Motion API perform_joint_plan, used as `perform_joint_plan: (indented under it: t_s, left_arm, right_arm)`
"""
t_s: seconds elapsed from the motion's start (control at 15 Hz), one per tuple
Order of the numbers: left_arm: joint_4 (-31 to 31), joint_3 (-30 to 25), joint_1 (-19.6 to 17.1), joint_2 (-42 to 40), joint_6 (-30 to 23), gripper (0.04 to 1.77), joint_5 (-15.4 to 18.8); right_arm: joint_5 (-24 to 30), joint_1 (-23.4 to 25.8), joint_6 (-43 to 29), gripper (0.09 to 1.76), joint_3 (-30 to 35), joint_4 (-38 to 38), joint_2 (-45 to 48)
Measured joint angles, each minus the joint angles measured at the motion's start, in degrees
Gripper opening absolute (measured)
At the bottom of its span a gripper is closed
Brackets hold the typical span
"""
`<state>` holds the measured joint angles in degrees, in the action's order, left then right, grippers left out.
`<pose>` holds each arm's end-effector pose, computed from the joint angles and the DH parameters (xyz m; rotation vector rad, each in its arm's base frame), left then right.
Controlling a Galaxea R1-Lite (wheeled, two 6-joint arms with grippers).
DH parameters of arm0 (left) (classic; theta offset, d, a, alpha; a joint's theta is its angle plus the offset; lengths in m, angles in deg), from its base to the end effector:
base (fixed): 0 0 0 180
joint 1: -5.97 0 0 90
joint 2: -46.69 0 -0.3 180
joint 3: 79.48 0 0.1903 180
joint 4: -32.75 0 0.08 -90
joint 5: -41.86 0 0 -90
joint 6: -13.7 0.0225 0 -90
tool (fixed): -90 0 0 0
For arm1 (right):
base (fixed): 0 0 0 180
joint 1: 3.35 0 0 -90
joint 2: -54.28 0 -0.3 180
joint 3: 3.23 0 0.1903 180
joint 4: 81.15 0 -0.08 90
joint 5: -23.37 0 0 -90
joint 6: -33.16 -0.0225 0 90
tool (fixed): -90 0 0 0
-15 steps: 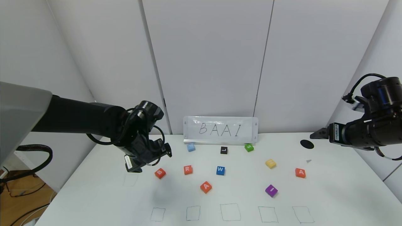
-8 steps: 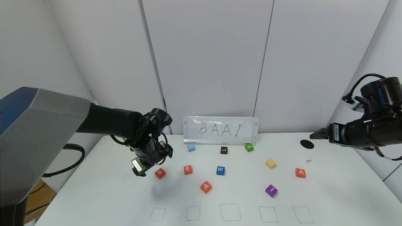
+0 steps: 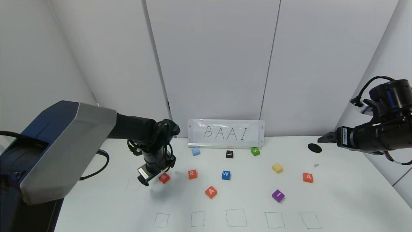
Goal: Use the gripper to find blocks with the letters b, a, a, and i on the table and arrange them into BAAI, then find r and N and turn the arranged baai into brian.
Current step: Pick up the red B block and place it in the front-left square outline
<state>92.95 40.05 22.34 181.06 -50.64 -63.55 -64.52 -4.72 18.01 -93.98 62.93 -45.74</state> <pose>0.4046 -0.1126 0.0675 -0.6120 1.0871 0.6667 0.3121 0.0083 0.1921 0.2555 0.7918 -0.0471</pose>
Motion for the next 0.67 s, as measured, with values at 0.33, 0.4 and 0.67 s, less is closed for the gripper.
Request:
perform_joint_plan:
  t_s: [0.33,0.4,0.67]
  left_arm:
    - [3.4,4.1,0.2,3.5,-0.8,1.72,0.3]
    - [3.6,4.7,0.2,3.9,-0.8,1.72,0.4]
    - [3.7,6.1,0.2,5.1,-0.8,1.72,1.0]
  right_arm:
    - [0.0,0.0,0.0,1.71,0.0,0.0,-0.1]
    - [0.0,0.0,0.0,1.71,0.0,0.0,-0.1]
    - [0.0,0.1,0.0,1.71,-0.1,0.0,-0.1]
